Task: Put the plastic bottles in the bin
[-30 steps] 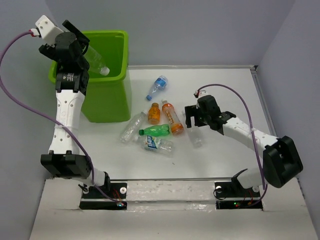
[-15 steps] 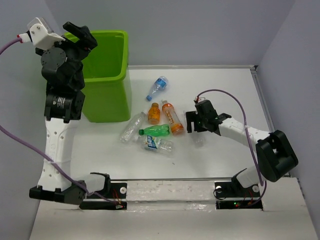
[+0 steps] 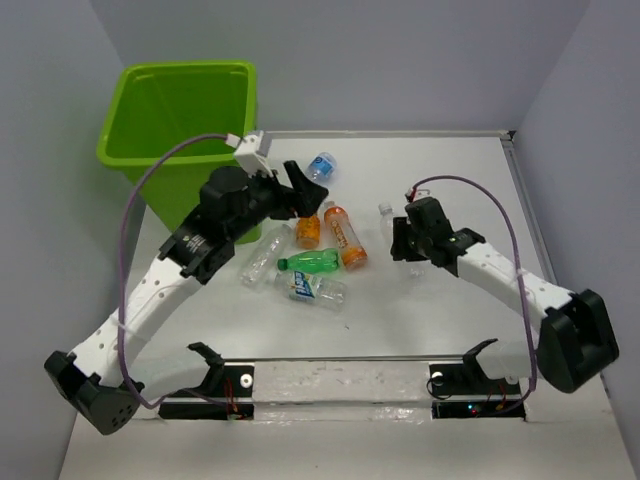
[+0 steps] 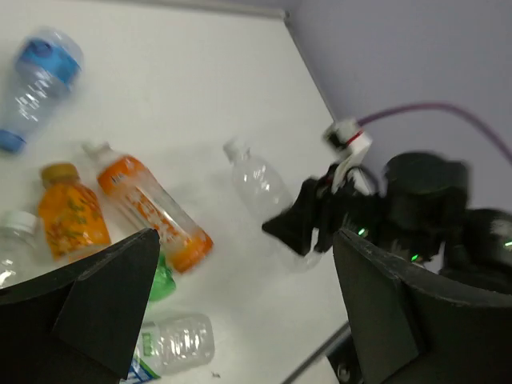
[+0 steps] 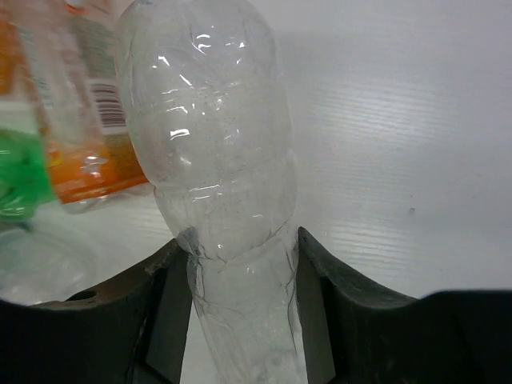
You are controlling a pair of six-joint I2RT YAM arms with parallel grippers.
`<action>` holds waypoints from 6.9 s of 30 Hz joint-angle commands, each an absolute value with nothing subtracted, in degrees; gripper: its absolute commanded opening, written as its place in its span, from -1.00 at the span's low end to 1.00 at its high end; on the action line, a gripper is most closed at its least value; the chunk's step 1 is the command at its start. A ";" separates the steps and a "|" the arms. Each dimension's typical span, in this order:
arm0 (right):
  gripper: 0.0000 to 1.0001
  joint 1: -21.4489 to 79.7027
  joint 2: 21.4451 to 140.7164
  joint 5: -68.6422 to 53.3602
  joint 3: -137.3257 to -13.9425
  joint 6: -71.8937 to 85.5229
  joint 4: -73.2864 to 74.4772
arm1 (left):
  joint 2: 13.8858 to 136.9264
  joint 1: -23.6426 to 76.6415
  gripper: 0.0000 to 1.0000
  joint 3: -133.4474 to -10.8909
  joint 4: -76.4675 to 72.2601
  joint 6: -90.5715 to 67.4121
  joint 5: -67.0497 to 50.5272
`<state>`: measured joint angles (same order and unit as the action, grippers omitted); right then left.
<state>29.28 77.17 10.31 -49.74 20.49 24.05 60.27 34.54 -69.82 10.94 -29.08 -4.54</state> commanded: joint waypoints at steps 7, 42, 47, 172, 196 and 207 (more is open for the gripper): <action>-0.18 30.94 53.97 -11.66 -51.95 21.53 15.84 | 66.88 45.52 0.98 -62.93 -8.69 -36.30 -12.04; 0.89 31.46 59.39 -13.38 -46.14 22.85 5.80 | 66.53 18.30 -0.48 -97.95 6.67 -27.17 10.88; 0.93 31.46 67.66 -7.91 -49.30 20.31 5.89 | 72.33 9.51 -0.46 -107.83 9.84 -24.18 23.62; 0.85 28.74 149.06 2.55 -130.25 47.37 9.85 | 37.27 10.11 0.98 -49.86 33.66 -23.03 -14.07; -0.37 26.72 97.04 1.59 -91.58 29.10 -21.89 | 58.27 10.55 0.98 -42.62 22.06 -23.29 -10.55; -0.37 39.37 113.26 0.44 -129.15 15.82 -10.74 | 67.23 10.63 0.98 -45.61 18.54 -21.45 -6.68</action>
<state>34.89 102.91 1.39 -114.56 22.92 -17.91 65.58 10.44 -42.63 20.80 -23.14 -7.88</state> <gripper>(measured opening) 0.572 0.989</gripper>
